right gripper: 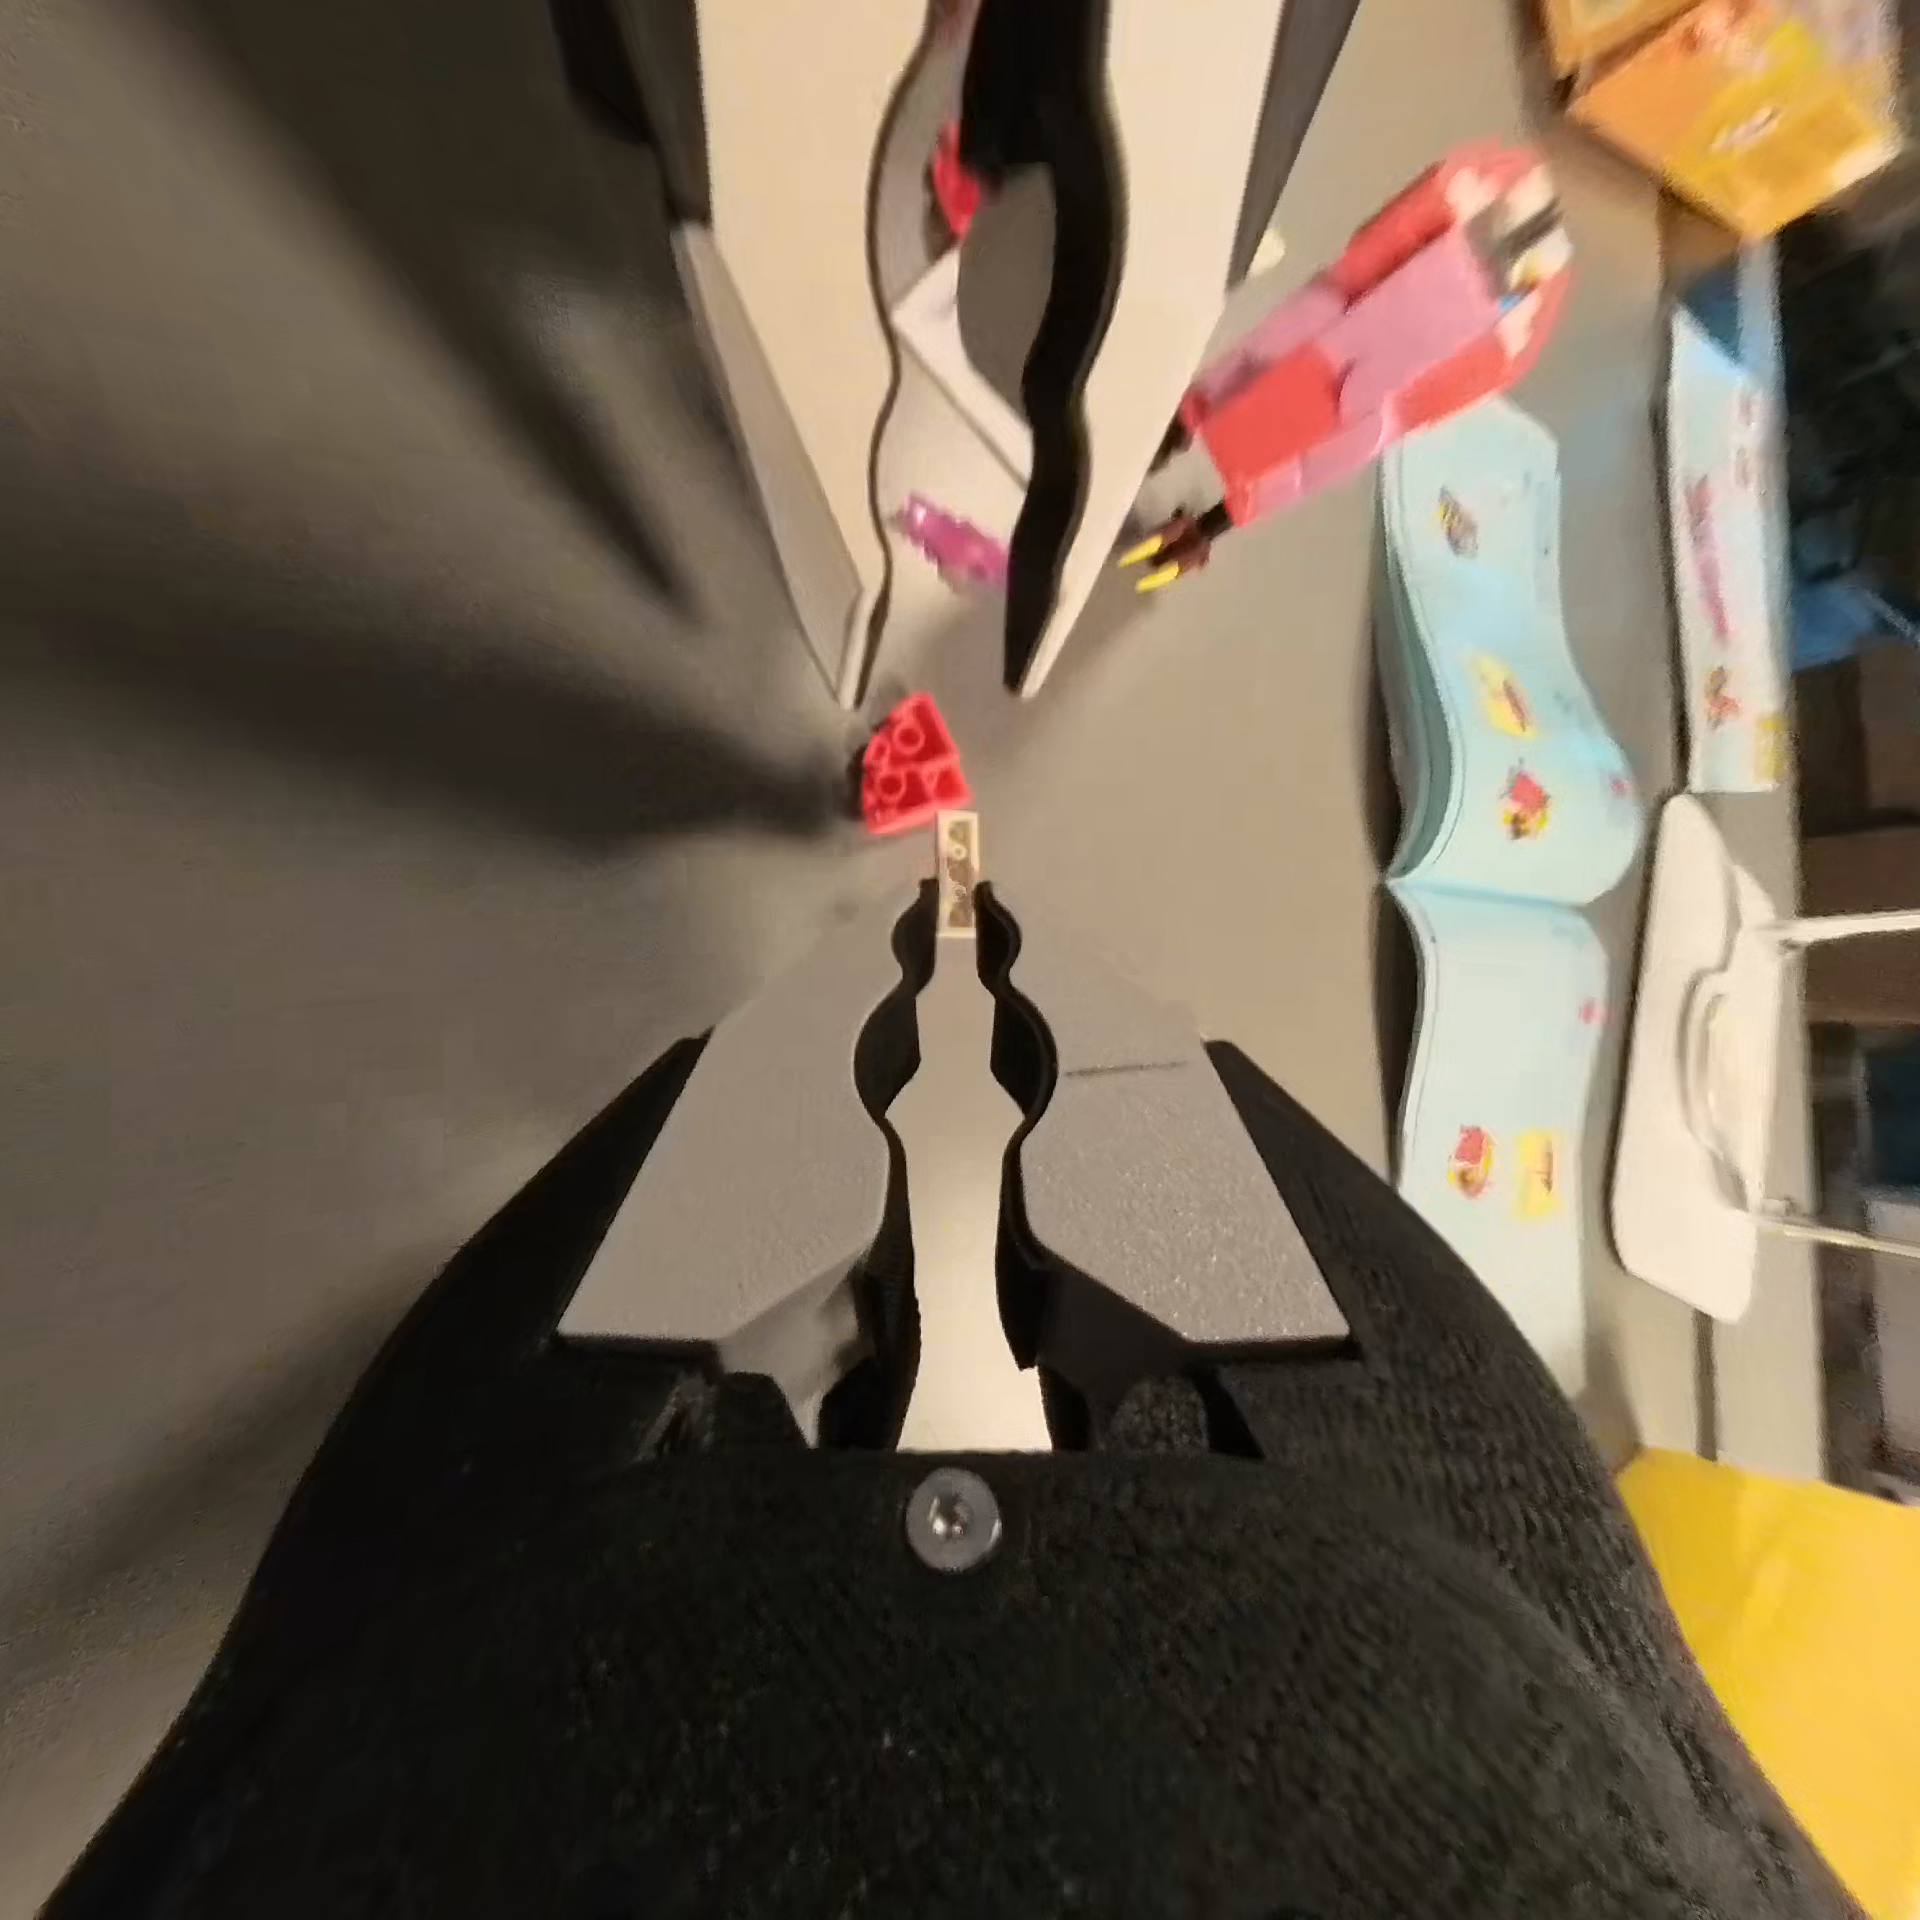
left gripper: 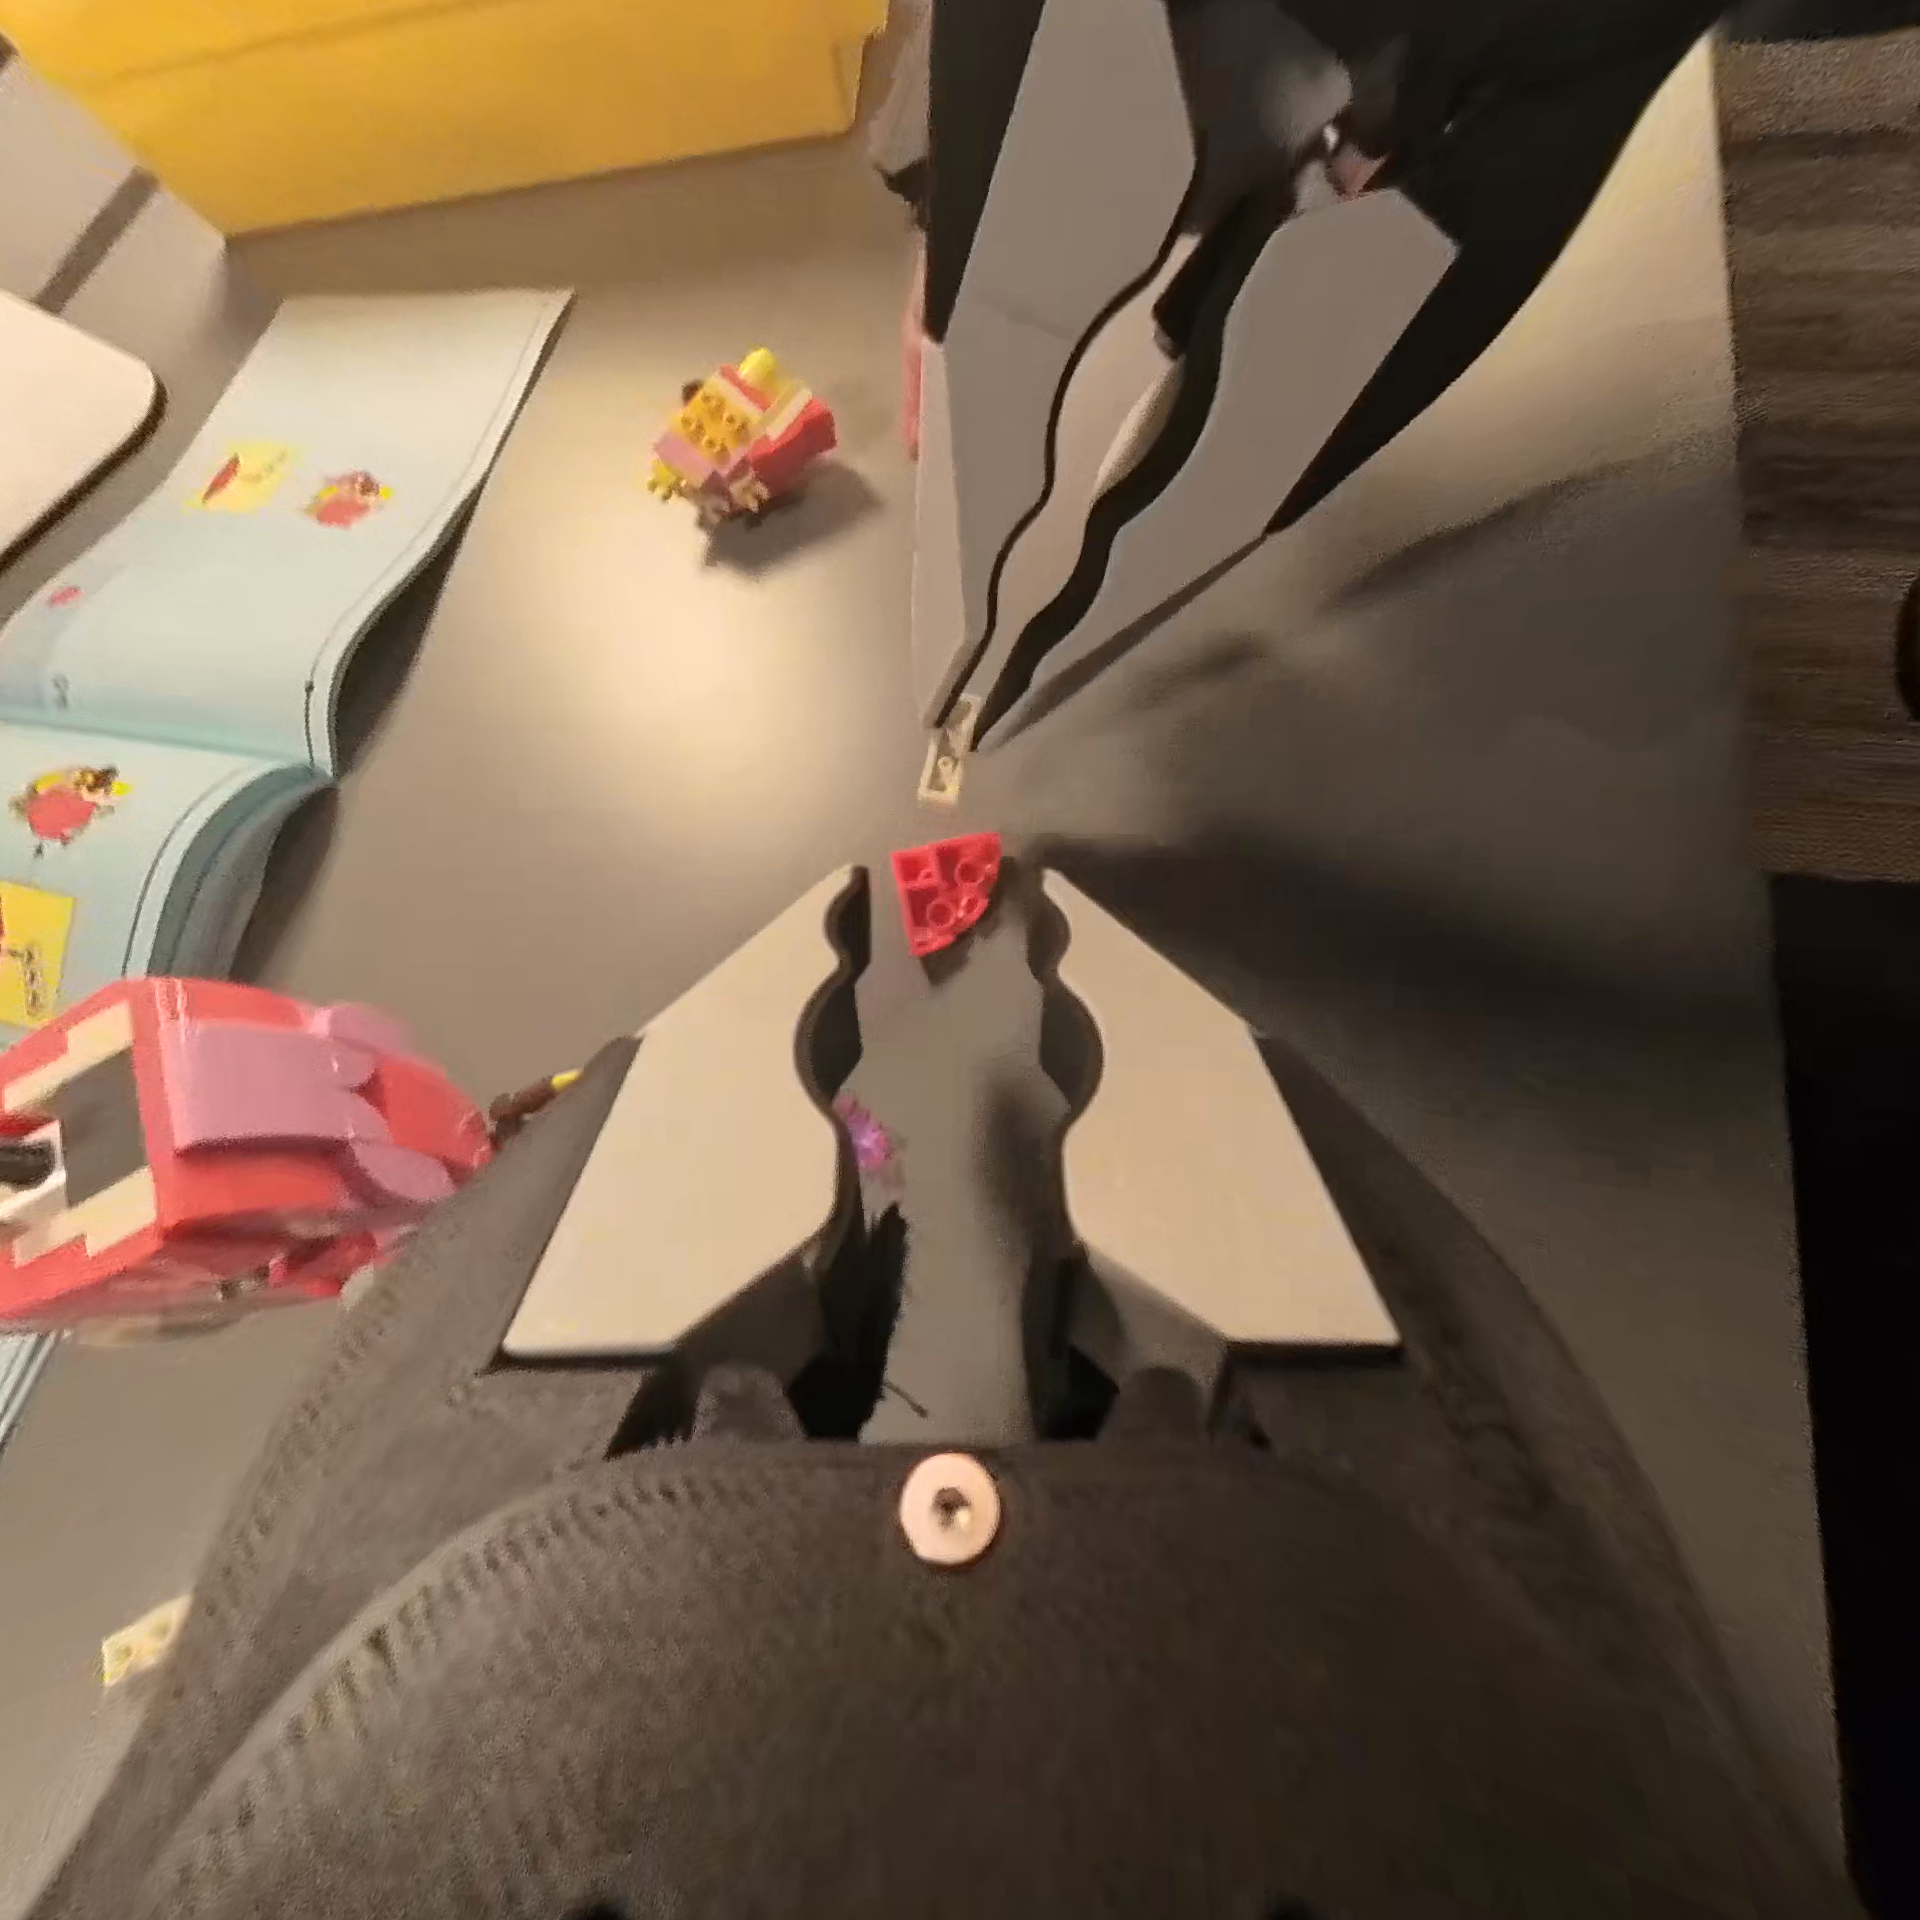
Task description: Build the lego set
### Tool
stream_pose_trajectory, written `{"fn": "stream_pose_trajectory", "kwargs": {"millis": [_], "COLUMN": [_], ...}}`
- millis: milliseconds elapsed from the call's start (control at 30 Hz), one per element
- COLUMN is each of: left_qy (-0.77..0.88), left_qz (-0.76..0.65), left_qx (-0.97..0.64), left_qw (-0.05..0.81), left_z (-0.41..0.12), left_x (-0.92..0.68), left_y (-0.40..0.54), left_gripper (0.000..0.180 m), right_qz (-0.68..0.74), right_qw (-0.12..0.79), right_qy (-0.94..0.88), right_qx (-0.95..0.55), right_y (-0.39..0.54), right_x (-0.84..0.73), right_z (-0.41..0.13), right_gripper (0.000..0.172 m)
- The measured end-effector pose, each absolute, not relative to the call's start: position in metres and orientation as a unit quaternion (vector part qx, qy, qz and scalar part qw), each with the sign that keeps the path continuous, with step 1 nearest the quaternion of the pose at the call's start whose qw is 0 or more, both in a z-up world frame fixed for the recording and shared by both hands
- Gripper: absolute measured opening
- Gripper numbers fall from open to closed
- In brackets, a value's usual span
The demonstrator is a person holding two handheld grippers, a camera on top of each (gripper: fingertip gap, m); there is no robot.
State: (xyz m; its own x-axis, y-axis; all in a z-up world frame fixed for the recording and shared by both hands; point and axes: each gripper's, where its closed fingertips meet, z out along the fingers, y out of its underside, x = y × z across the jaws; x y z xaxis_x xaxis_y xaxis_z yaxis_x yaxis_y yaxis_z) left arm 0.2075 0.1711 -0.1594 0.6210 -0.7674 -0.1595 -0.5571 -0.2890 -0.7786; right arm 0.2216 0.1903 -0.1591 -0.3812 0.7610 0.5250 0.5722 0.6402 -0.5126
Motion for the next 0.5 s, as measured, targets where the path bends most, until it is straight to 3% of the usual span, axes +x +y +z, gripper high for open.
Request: {"fn": "stream_pose_trajectory", "kwargs": {"millis": [167, 500], "left_qy": [0.395, 0.378], "left_qz": [-0.137, -0.142], "left_qx": [-0.811, -0.822], "left_qw": [0.41, 0.402], "left_z": [-0.159, -0.167], "left_x": [0.203, 0.201], "left_y": [0.166, 0.162], "left_gripper": [0.032, 0.035], "right_qz": [0.132, 0.154], "right_qw": [0.334, 0.33], "right_qy": [-0.831, -0.823], "right_qx": [-0.425, -0.436], "right_y": [0.189, 0.178], "right_x": [0.225, 0.226], "right_z": [-0.174, -0.18], "right_gripper": [0.005, 0.005]}}
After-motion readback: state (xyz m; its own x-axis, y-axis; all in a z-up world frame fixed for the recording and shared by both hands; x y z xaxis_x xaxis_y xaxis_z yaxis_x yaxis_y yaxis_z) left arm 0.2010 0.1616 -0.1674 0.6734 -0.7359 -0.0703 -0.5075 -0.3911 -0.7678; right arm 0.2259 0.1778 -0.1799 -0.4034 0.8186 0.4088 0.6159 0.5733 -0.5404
